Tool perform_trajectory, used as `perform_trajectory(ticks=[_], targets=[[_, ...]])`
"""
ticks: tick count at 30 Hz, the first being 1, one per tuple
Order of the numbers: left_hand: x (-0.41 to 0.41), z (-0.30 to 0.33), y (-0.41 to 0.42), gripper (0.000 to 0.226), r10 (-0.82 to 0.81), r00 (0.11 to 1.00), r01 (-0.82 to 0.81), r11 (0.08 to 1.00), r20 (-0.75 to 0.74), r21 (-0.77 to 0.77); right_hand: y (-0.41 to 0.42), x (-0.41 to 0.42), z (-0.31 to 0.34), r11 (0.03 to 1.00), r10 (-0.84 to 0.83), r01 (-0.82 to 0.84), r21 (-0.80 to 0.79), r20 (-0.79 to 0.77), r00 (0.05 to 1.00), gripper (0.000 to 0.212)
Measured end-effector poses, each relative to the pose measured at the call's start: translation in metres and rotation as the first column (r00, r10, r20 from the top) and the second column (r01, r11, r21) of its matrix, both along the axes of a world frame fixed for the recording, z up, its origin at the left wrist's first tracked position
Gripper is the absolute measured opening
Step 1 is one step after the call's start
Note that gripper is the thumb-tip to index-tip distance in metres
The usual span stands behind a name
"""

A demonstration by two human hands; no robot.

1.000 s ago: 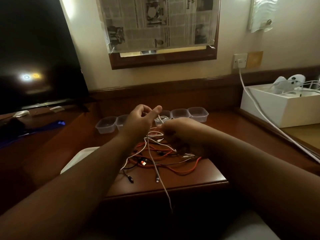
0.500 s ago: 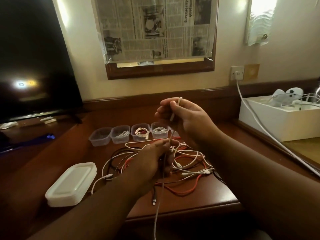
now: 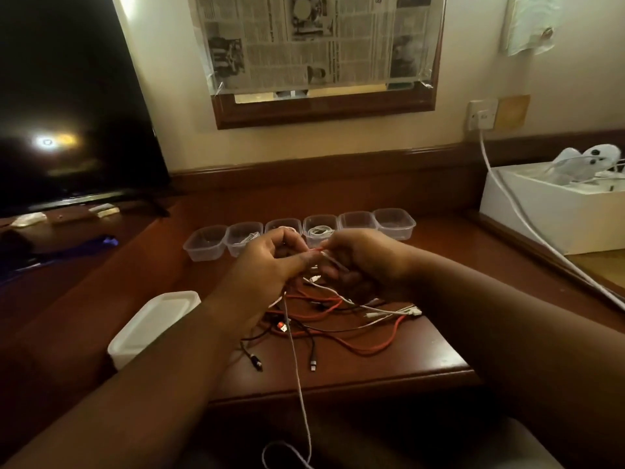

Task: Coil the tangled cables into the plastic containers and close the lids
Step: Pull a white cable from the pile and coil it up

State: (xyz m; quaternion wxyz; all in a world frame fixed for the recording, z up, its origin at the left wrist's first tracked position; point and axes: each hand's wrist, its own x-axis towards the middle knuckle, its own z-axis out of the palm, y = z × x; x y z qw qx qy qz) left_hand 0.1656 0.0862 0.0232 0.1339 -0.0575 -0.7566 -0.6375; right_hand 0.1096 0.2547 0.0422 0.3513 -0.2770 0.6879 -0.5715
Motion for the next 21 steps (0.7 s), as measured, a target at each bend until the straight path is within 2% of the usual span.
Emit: perform_trajectory(ticks=[2, 4, 5, 7, 9, 10, 11, 12, 13, 14, 15, 16, 17, 18, 19, 20, 21], targets=[[-0.002, -0.008, 0.001, 0.015, -0.068, 0.995, 0.046, 0.959, 0.067, 0.281, 0.001, 0.000, -0.001, 0.976, 0.117, -0.064, -0.206, 0.255, 0.960, 0.044], [-0.003, -0.015, 0.007, 0.014, -0.109, 0.986, 0.036, 0.880, 0.127, 0.474, 0.000, 0.005, 0.004, 0.902, 0.255, -0.081, -0.425, 0.371, 0.893, 0.036], [-0.002, -0.017, 0.011, 0.015, -0.113, 0.979, 0.009, 0.853, 0.167, 0.522, -0.002, 0.008, 0.007, 0.847, 0.281, -0.036, -0.530, 0.389, 0.877, 0.034], [0.000, -0.023, 0.019, 0.014, -0.093, 0.961, -0.057, 0.854, 0.260, 0.517, -0.005, 0.011, 0.015, 0.745, 0.200, 0.112, -0.657, 0.381, 0.903, 0.033], [0.004, -0.028, 0.023, 0.016, -0.094, 0.952, -0.050, 0.891, 0.290, 0.452, -0.007, 0.011, 0.020, 0.687, -0.096, 0.239, -0.686, 0.241, 0.966, 0.034], [0.006, -0.029, 0.024, 0.018, -0.100, 0.956, -0.025, 0.910, 0.275, 0.414, -0.007, 0.010, 0.019, 0.695, -0.281, 0.264, -0.669, 0.086, 0.956, 0.032], [0.007, -0.029, 0.023, 0.021, -0.099, 0.963, 0.002, 0.932, 0.252, 0.361, -0.008, 0.008, 0.019, 0.737, -0.435, 0.276, -0.617, -0.120, 0.893, 0.029], [0.008, -0.027, 0.022, 0.023, -0.090, 0.969, 0.020, 0.958, 0.232, 0.288, -0.008, 0.008, 0.017, 0.794, -0.525, 0.300, -0.529, -0.348, 0.777, 0.025], [0.009, -0.024, 0.021, 0.021, -0.082, 0.974, 0.039, 0.978, 0.211, 0.203, -0.008, 0.007, 0.014, 0.848, -0.527, 0.343, -0.404, -0.573, 0.628, 0.020], [0.009, -0.021, 0.019, 0.019, -0.075, 0.979, 0.054, 0.992, 0.192, 0.112, -0.009, 0.004, 0.009, 0.886, -0.425, 0.393, -0.245, -0.766, 0.482, 0.016], [0.009, -0.019, 0.016, 0.020, -0.060, 0.985, 0.060, 0.998, 0.164, 0.006, -0.009, 0.004, 0.005, 0.894, -0.249, 0.441, -0.075, -0.902, 0.352, 0.016], [0.008, -0.017, 0.013, 0.020, -0.029, 0.993, 0.041, 0.994, 0.117, -0.104, -0.009, 0.003, 0.001, 0.872, -0.057, 0.484, 0.075, -0.966, 0.252, 0.016], [0.007, -0.016, 0.008, 0.018, 0.017, 0.999, -0.009, 0.978, 0.036, -0.206, -0.008, 0.004, -0.002, 0.843, 0.100, 0.503, 0.188, -0.975, 0.196, 0.017], [0.005, -0.015, 0.004, 0.013, 0.067, 0.996, -0.080, 0.956, -0.056, -0.282, -0.008, 0.007, -0.004, 0.822, 0.188, 0.504, 0.267, -0.961, 0.203, 0.021], [0.004, -0.013, -0.001, 0.009, 0.103, 0.987, -0.138, 0.940, -0.124, -0.312, -0.008, 0.010, -0.004, 0.813, 0.216, 0.480, 0.329, -0.937, 0.275, 0.029], [0.004, -0.010, -0.003, 0.006, 0.127, 0.980, -0.171, 0.933, -0.156, -0.317, -0.009, 0.013, -0.003, 0.829, 0.177, 0.425, 0.362, -0.893, 0.414, 0.035], [0.004, -0.008, -0.005, 0.007, 0.128, 0.979, -0.171, 0.939, -0.158, -0.297, -0.009, 0.016, 0.000, 0.870, 0.089, 0.338, 0.359, -0.788, 0.609, 0.039]])
